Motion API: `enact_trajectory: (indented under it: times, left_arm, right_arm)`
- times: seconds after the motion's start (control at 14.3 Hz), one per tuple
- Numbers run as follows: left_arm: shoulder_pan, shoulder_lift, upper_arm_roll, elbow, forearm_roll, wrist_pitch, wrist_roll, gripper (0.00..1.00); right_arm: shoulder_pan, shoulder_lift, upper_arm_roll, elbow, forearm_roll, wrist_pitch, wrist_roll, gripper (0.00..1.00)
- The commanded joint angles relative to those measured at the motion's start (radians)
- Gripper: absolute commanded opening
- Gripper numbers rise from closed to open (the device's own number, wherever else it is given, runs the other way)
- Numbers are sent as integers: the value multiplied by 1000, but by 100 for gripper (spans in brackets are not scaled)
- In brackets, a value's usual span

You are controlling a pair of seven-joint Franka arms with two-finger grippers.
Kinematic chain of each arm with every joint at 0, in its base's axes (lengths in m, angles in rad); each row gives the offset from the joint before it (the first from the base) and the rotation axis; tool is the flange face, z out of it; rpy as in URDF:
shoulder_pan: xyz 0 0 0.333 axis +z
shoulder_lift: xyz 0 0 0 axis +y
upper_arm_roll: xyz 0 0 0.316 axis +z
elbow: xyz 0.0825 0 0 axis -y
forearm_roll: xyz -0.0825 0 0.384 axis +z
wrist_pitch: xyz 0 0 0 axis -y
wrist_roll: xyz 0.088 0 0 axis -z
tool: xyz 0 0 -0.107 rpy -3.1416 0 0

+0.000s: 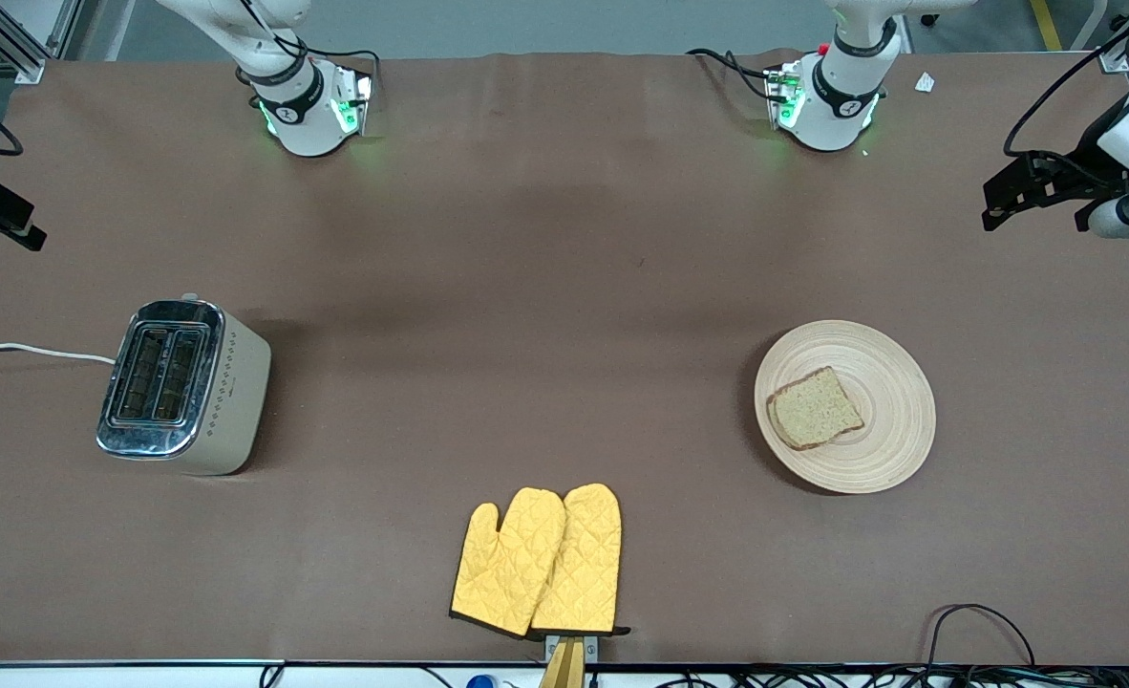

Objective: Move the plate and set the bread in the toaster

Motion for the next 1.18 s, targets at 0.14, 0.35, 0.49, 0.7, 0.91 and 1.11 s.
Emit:
enact_trajectory:
  times: [0.14, 0.35, 0.49, 0.7, 0.91, 1.11]
  left_arm:
    - [9, 3, -4, 15, 13, -16, -8, 100]
    - [18, 46, 14, 21, 10, -7, 7, 100]
    - [62, 93, 43, 8, -24, 92, 8, 100]
    - [125, 188, 43, -9, -85, 208, 53, 100]
    - [223, 311, 45, -8, -234, 271, 135, 100]
    - [286, 412, 43, -8, -278, 343, 253, 100]
  right_arm:
    - [-11, -8, 15, 0, 16, -4, 22, 100]
    - [-14, -10, 15, 8, 18, -7, 13, 100]
    - [-14, -11, 15, 22, 18, -7, 13, 100]
    - [-17, -11, 12, 14, 19, -9, 7, 100]
    - [-11, -10, 15, 12, 19, -9, 8, 100]
    - [-9, -10, 16, 12, 18, -50, 8, 100]
